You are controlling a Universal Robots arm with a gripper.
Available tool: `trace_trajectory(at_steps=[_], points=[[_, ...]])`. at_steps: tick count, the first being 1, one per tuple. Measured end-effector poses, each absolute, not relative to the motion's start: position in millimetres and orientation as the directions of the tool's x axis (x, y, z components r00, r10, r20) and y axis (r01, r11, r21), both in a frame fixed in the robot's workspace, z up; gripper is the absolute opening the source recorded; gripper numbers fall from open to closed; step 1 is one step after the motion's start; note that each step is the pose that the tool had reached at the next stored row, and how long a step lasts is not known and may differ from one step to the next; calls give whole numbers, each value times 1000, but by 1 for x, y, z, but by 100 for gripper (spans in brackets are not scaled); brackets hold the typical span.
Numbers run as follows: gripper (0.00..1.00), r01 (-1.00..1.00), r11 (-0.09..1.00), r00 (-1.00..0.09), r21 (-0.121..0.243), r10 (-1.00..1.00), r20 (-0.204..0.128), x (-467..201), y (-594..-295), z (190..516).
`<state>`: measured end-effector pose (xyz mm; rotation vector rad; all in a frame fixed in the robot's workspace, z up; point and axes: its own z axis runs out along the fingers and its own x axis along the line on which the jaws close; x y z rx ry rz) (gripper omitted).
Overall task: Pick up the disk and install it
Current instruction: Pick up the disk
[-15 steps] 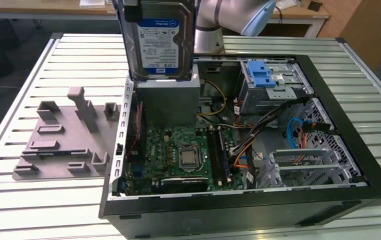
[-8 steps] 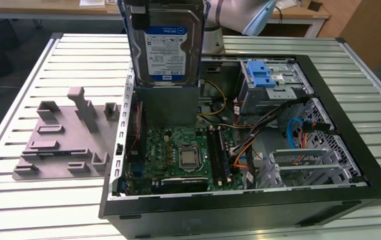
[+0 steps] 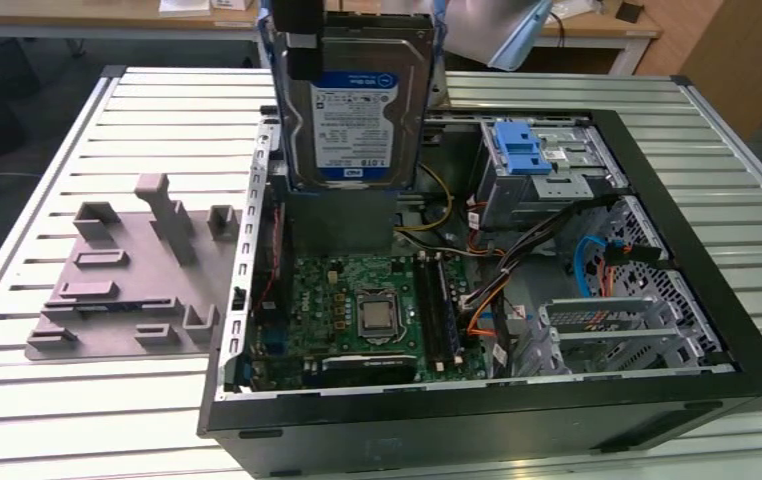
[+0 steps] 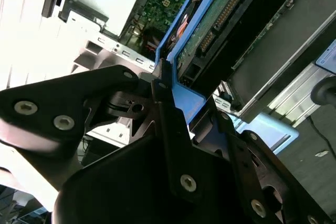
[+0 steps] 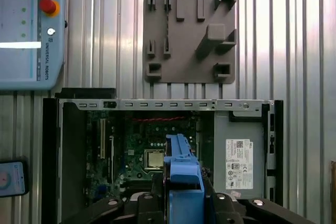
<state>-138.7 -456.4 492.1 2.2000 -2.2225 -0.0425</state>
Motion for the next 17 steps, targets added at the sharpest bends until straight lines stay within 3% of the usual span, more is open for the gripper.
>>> trace_trajectory(at_steps=[17], points=[[36,-1000,10,-10,29,-1000,-9,-103,-461,489]])
